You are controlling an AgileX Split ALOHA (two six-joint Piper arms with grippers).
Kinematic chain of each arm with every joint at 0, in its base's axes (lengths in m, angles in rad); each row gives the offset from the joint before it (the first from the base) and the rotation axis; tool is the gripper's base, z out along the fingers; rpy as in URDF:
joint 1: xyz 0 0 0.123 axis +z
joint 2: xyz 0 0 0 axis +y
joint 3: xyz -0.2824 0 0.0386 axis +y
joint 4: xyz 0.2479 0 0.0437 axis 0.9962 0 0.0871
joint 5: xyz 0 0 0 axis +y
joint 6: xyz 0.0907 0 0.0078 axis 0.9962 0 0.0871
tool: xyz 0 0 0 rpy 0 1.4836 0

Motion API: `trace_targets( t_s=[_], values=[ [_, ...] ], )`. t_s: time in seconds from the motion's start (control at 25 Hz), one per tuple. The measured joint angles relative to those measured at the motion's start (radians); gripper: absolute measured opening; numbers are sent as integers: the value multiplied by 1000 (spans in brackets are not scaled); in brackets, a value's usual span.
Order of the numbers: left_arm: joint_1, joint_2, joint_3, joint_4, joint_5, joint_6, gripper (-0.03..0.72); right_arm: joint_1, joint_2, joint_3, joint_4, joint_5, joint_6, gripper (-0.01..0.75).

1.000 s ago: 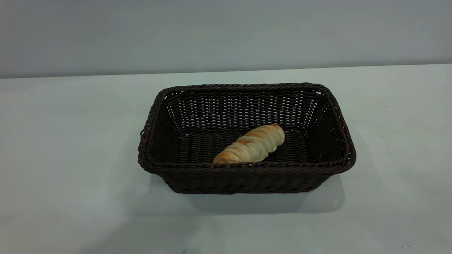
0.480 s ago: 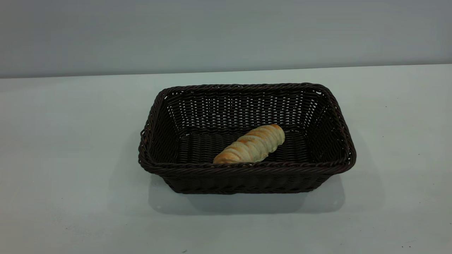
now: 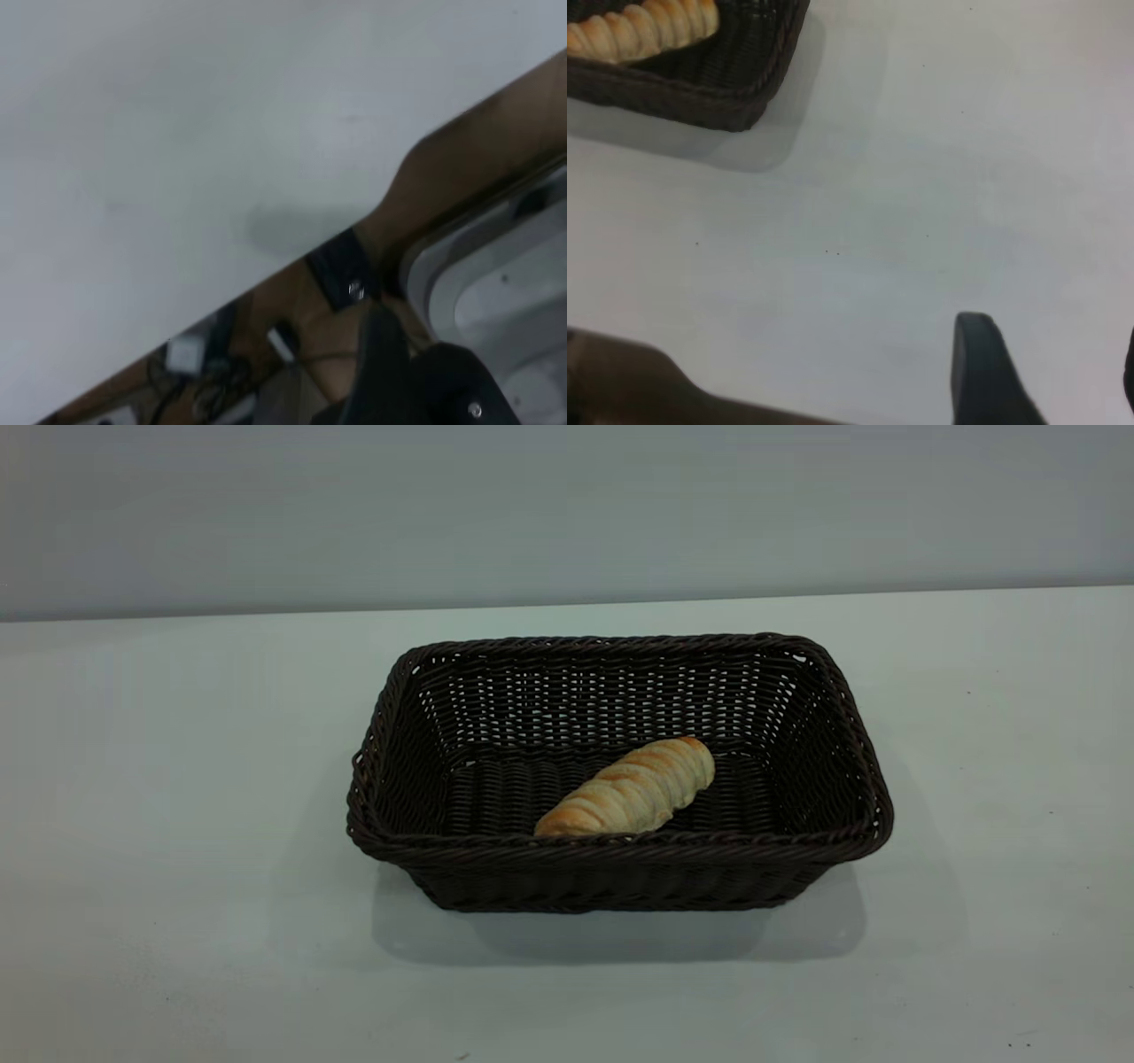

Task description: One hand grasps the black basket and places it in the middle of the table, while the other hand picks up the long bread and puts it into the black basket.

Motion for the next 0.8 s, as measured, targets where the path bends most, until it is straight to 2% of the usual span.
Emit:
trace_targets(
  t_s=[0.16, 0.32, 0.44, 0.56, 0.72, 0.8],
  values=[
    [0, -62, 21, 1, -42, 7, 588, -31, 0, 0, 5, 0, 0, 330],
    [0, -76, 31, -1, -36, 8, 586, -186, 0, 0, 5, 0, 0, 307],
    [0, -80, 31, -2, -35, 10, 586, -270, 0, 0, 5, 0, 0, 284],
    [0, -80, 31, -2, -34, 10, 586, -275, 0, 0, 5, 0, 0, 258],
    [10, -82, 31, -3, -33, 10, 586, -228, 0, 2, 5, 0, 0, 237],
    [99, -88, 31, -22, -33, 10, 586, -213, 0, 3, 5, 0, 0, 237]
  ],
)
